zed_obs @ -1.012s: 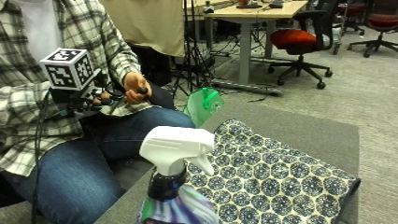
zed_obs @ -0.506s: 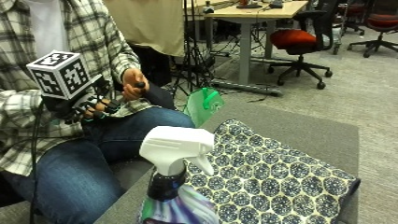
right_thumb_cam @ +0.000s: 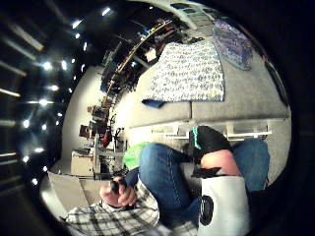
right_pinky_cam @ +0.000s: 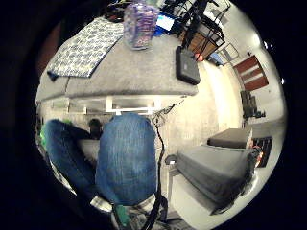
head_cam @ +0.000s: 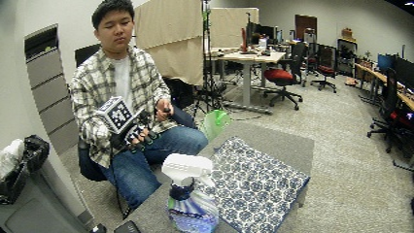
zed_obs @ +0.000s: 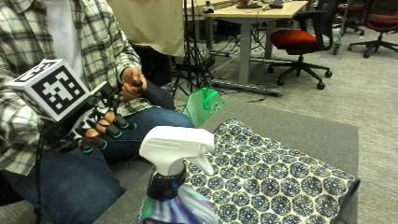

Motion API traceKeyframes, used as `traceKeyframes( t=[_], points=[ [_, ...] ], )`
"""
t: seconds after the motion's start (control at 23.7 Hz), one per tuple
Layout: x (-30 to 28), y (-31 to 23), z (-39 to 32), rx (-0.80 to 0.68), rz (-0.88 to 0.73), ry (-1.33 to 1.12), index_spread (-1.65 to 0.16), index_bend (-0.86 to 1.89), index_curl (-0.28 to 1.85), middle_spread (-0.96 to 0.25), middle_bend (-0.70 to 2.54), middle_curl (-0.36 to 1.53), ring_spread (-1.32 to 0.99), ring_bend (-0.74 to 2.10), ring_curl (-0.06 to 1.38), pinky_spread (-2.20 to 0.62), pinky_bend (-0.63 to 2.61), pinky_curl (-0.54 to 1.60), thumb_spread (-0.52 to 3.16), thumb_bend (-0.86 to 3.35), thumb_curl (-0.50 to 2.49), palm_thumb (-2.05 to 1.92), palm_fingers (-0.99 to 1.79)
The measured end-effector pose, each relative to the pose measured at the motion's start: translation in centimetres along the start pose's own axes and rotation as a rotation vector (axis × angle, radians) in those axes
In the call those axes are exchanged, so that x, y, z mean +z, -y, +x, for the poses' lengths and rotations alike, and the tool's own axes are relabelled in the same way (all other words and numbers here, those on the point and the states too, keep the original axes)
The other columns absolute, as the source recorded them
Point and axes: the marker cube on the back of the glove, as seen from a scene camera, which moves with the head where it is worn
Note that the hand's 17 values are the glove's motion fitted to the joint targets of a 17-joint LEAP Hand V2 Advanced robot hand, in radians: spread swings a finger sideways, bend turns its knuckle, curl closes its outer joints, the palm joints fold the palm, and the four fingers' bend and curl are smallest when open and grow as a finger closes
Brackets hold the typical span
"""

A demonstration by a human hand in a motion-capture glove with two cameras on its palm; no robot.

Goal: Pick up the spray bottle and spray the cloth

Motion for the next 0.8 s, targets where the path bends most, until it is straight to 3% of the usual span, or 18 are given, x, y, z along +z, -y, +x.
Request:
traceKeyframes(
  t=[0.3, 0.8],
  points=[
    [-0.7, 5.7, 3.2, 0.113, 0.080, 0.087, -0.28, 0.14, 0.28, -0.02, 0.20, 0.25, 0.11, 0.36, 0.23, 0.17, 0.43, 0.19, 1.03, 0.13, 0.40, 0.70, 0.26],
    [-2.2, 14.0, 6.4, 0.092, 0.133, 0.159, -0.26, 0.13, 0.27, 0.00, 0.20, 0.29, 0.10, 0.37, 0.27, 0.16, 0.48, 0.22, 1.00, 0.05, 0.43, 0.75, 0.24]
  ],
)
